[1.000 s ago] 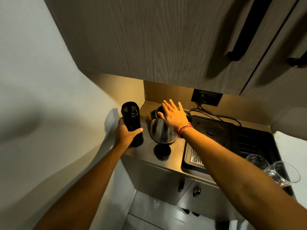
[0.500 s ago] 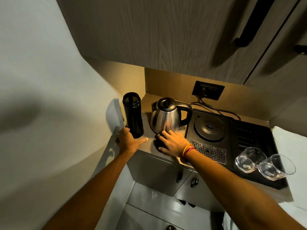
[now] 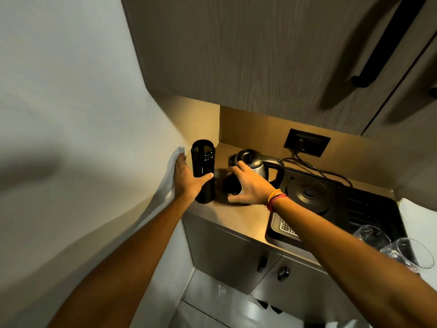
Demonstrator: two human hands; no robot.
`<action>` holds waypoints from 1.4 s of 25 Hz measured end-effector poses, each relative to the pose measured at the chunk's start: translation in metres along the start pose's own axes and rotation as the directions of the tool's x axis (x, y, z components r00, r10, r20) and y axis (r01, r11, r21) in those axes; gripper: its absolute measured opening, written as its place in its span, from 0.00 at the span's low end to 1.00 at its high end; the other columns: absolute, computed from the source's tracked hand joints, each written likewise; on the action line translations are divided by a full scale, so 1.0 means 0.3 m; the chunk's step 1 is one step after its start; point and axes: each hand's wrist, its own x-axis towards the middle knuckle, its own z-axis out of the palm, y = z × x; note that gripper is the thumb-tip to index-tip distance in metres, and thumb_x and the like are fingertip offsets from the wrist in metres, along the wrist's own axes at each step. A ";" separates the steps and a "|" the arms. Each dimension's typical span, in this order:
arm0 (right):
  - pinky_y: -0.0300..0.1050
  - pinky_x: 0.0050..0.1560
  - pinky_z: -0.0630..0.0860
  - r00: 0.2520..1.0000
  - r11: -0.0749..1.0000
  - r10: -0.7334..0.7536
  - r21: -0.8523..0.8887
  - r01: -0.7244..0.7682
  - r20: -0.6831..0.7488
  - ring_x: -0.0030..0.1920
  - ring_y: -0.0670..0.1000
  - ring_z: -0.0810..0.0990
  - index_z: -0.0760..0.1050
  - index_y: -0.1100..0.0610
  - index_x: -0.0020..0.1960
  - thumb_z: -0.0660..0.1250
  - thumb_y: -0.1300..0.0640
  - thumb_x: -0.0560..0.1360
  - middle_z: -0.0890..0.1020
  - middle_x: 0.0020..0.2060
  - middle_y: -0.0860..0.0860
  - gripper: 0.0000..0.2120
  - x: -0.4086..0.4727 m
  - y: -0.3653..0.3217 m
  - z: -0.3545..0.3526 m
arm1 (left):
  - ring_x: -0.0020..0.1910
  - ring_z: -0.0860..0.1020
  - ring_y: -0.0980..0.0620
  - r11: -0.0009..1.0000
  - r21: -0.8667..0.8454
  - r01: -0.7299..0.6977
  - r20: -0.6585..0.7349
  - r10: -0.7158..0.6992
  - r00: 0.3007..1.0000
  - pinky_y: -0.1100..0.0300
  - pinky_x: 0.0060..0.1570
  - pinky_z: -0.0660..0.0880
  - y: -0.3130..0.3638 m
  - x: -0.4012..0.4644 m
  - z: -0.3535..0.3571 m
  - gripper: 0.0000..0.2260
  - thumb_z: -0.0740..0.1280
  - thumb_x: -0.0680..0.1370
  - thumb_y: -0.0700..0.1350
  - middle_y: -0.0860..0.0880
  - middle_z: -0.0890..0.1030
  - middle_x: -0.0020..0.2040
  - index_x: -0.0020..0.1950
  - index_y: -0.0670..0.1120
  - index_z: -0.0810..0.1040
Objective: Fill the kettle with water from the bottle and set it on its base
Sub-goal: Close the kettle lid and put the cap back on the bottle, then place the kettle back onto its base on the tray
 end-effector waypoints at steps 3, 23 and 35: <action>0.52 0.78 0.56 0.992 0.999 -0.029 0.033 0.033 -0.124 0.68 0.52 0.69 0.72 0.55 0.64 0.68 0.38 0.67 0.76 0.62 0.52 0.32 0.079 -0.039 -0.159 | 0.69 0.73 0.44 0.997 -0.067 -0.036 0.071 0.041 0.997 0.46 0.67 0.72 0.020 0.027 -0.021 0.42 0.83 0.64 0.50 0.45 0.75 0.70 0.73 0.45 0.67; 0.56 0.50 0.80 0.992 0.958 0.099 -0.261 -0.117 -0.081 0.54 0.58 0.77 0.72 0.59 0.59 0.57 0.30 0.73 0.74 0.56 0.57 0.33 0.322 -0.300 -0.210 | 0.63 0.79 0.46 0.999 -0.010 -0.039 0.117 0.040 0.992 0.52 0.63 0.75 0.014 0.041 -0.026 0.36 0.80 0.65 0.57 0.47 0.81 0.63 0.69 0.48 0.71; 0.54 0.67 0.70 0.922 0.918 0.355 -0.130 -0.375 -0.153 0.66 0.60 0.71 0.57 0.60 0.77 0.56 0.41 0.80 0.71 0.68 0.59 0.33 -0.105 0.272 -0.165 | 0.56 0.74 0.49 0.888 0.190 -0.420 0.160 0.394 0.905 0.61 0.47 0.75 0.053 -0.236 0.177 0.31 0.79 0.66 0.58 0.49 0.73 0.57 0.61 0.46 0.72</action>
